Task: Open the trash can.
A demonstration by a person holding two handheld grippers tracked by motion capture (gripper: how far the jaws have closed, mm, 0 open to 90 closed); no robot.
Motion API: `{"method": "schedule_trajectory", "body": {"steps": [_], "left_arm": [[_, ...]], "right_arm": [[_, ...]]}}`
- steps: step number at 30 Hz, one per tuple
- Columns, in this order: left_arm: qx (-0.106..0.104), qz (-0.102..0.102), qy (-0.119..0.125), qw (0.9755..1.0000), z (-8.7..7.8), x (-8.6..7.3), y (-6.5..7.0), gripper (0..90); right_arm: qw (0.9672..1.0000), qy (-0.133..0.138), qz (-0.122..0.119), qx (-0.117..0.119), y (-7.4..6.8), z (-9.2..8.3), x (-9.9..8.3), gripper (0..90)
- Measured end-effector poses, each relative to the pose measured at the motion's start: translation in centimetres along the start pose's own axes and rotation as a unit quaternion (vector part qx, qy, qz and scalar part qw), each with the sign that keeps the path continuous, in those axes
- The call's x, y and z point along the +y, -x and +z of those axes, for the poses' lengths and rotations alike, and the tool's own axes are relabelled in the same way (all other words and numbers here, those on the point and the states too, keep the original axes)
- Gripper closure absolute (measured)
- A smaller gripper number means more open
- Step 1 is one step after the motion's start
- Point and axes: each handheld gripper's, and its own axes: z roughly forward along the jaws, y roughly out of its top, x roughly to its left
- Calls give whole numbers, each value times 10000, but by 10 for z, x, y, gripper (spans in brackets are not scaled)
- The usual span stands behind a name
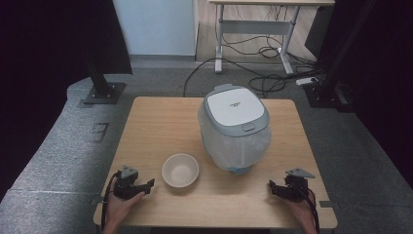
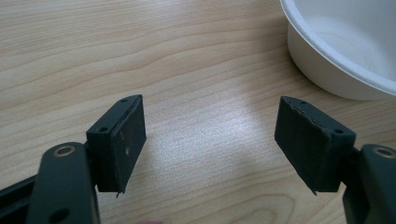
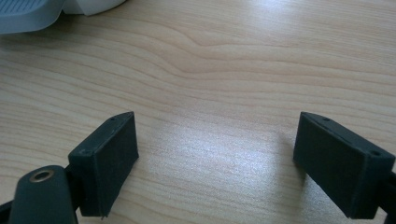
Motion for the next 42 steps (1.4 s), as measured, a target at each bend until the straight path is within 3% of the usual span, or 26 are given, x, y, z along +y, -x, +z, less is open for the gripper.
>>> {"method": "schedule_trajectory", "body": {"steps": [12,15,23,30,42], "left_arm": [[-1,85,-101,9999,4,-2,2,253],[13,61,-120,9999,5,-2,0,254],[26,33,-216,9998,9,-3,-3,255],[70,129,-210,9997,11,-4,-1,251],[217,365,-232,9988,14,-4,3,232]], "right_arm": [[9996,222,128,-82,6,-12,0,394],[9994,343,84,73,6,-15,2,461],[9962,664,-372,414,-4,-25,8,694],[9931,841,-482,654,-11,-34,12,857],[9857,1150,-510,1118,-16,-42,20,892]]}}
